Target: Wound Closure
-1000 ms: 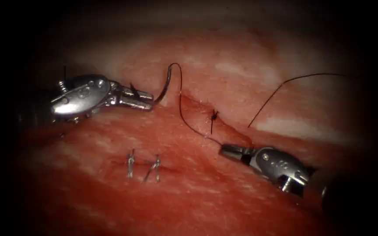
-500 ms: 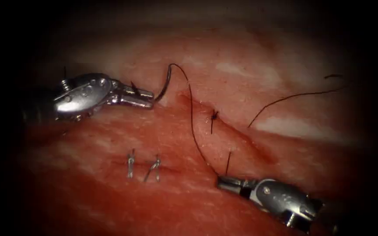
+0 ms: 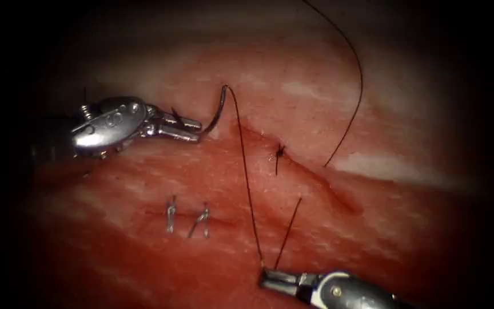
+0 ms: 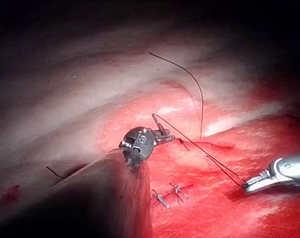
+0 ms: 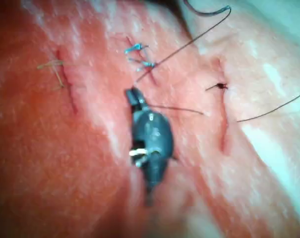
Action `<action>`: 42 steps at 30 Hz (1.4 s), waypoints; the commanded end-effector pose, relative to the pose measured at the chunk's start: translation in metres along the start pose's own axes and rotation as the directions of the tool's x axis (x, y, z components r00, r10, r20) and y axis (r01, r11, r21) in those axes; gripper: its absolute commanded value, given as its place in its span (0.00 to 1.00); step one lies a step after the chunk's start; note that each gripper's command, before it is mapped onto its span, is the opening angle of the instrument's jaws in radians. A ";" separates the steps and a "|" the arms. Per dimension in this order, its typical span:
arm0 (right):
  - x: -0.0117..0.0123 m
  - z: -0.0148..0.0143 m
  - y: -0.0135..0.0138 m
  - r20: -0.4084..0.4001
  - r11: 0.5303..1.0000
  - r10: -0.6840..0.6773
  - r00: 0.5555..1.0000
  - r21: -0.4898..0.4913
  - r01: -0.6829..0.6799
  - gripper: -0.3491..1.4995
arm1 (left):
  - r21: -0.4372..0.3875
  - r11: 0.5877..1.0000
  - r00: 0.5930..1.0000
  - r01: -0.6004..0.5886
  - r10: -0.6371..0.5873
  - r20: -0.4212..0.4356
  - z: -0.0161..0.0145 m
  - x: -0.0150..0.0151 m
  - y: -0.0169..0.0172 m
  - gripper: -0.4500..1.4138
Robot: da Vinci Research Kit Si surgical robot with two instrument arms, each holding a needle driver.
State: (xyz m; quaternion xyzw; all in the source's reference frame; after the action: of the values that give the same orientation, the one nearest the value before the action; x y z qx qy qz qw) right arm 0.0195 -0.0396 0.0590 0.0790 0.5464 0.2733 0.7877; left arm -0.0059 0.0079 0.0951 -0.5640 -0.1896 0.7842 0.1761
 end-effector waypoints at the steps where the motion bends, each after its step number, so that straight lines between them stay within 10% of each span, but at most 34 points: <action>1: -0.0009 0.0008 0.0013 -0.021 0.999 -0.013 1.000 -0.038 0.012 0.66 | -0.001 1.000 1.000 0.000 0.000 -0.001 0.0008 -0.0004 -0.0002 0.00; 4: -0.0014 0.0006 0.0030 -0.060 0.996 -0.040 0.997 -0.085 0.035 0.85 | -0.002 1.000 1.000 0.000 0.000 -0.001 0.0007 -0.0005 -0.0002 0.00; 26: -0.0060 0.0039 0.0119 0.085 0.952 -0.231 0.969 -0.187 0.243 0.81 | 0.011 1.000 1.000 -0.004 0.004 0.005 0.0009 -0.0012 -0.0009 0.00; 29: -0.0072 0.0047 0.0123 0.120 0.951 -0.237 0.964 -0.172 0.255 0.63 | 0.012 1.000 1.000 -0.005 0.005 0.006 0.0009 -0.0013 -0.0010 0.00; 33: -0.0081 0.0052 0.0126 0.185 0.962 -0.223 0.957 -0.116 0.246 0.00 | 0.013 1.000 1.000 -0.005 0.005 0.006 0.0010 -0.0013 -0.0010 0.00; 42: -0.0071 0.0045 0.0105 0.211 0.977 -0.189 0.959 -0.060 0.206 0.00 | 0.014 1.000 1.000 -0.011 0.011 0.006 0.0011 -0.0014 -0.0010 0.00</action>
State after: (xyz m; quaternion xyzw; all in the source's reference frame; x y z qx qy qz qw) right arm 0.0174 -0.0335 0.0704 0.0211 0.4546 0.2071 0.8661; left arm -0.0059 0.0081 0.0964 -0.5608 -0.1806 0.7886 0.1761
